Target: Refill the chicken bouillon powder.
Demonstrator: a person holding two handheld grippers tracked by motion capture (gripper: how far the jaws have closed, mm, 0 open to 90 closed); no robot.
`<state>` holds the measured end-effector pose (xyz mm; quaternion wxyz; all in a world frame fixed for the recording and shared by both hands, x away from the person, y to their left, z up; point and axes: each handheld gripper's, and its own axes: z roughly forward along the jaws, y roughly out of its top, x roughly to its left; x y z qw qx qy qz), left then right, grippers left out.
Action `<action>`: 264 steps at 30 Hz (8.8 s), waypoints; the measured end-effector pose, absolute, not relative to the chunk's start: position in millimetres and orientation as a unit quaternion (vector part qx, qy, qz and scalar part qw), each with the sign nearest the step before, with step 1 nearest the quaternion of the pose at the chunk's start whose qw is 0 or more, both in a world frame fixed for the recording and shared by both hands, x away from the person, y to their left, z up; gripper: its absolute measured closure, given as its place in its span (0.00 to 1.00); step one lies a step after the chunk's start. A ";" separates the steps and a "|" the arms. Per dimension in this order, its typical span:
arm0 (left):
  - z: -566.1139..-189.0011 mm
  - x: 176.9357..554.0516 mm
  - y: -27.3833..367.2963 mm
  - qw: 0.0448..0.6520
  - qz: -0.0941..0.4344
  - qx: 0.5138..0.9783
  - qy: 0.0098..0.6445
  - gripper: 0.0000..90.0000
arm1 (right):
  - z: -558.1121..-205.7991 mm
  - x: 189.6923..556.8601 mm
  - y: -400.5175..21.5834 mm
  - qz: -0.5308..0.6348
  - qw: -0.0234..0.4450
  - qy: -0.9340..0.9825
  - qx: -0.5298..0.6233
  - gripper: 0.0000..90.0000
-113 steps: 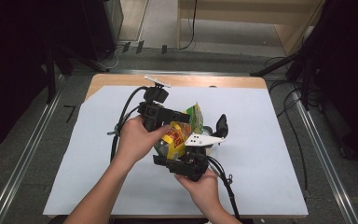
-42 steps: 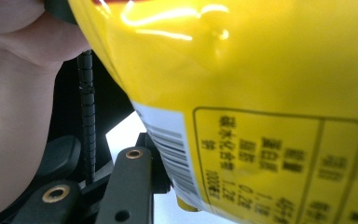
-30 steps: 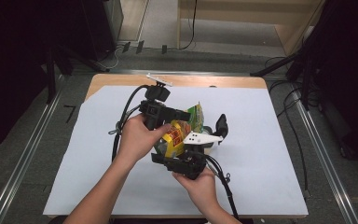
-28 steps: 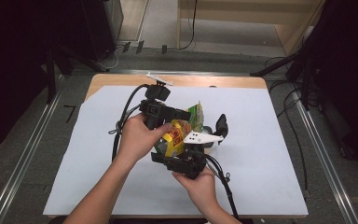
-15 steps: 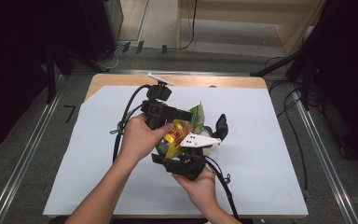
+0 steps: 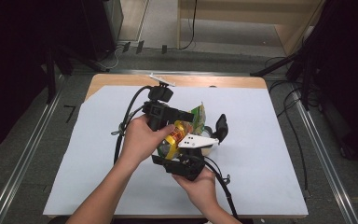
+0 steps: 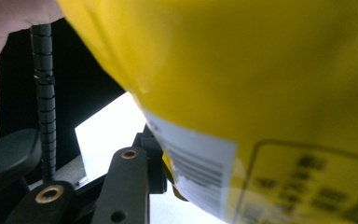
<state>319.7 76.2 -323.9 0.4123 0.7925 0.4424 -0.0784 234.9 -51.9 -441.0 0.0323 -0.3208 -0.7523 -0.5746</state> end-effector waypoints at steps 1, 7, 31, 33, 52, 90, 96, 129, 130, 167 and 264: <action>-324.0 319.7 76.1 0.412 -0.078 0.794 0.440 0.90 | -441.4 235.5 -52.5 -0.577 0.039 -0.749 -0.322 0.75; -323.7 320.0 75.5 0.412 -0.078 0.796 0.437 0.90 | -442.3 236.8 -54.0 -0.586 0.058 -0.740 -0.325 0.77; -322.9 321.1 74.9 0.406 -0.082 0.798 0.438 0.90 | -443.0 236.5 -53.4 -0.593 0.066 -0.735 -0.321 0.77; -323.0 321.3 75.2 0.407 -0.082 0.797 0.439 0.90 | -442.9 236.1 -52.9 -0.592 0.060 -0.737 -0.320 0.76; -321.4 319.2 75.5 0.405 -0.073 0.798 0.440 0.90 | -442.4 235.1 -50.0 -0.590 0.046 -0.742 -0.316 0.75; -317.7 313.6 87.0 0.422 -0.047 0.789 0.445 0.90 | -440.6 240.9 -42.9 -0.593 0.045 -0.748 -0.295 0.75; -320.5 314.7 85.4 0.419 -0.049 0.790 0.444 0.90 | -443.2 241.5 -43.9 -0.592 0.049 -0.747 -0.298 0.75; -327.7 327.8 90.4 0.424 -0.080 0.776 0.461 0.90 | -442.1 240.7 -51.3 -0.592 0.054 -0.740 -0.316 0.76; -327.8 327.9 90.2 0.424 -0.080 0.775 0.462 0.90 | -442.0 240.8 -51.5 -0.592 0.055 -0.739 -0.317 0.76; -329.7 328.2 91.5 0.423 -0.077 0.774 0.465 0.90 | -443.8 246.2 -50.9 -0.588 0.081 -0.739 -0.320 0.76; -322.0 335.7 79.5 0.396 -0.102 0.793 0.451 0.90 | -438.8 244.4 -50.4 -0.586 0.077 -0.736 -0.332 0.77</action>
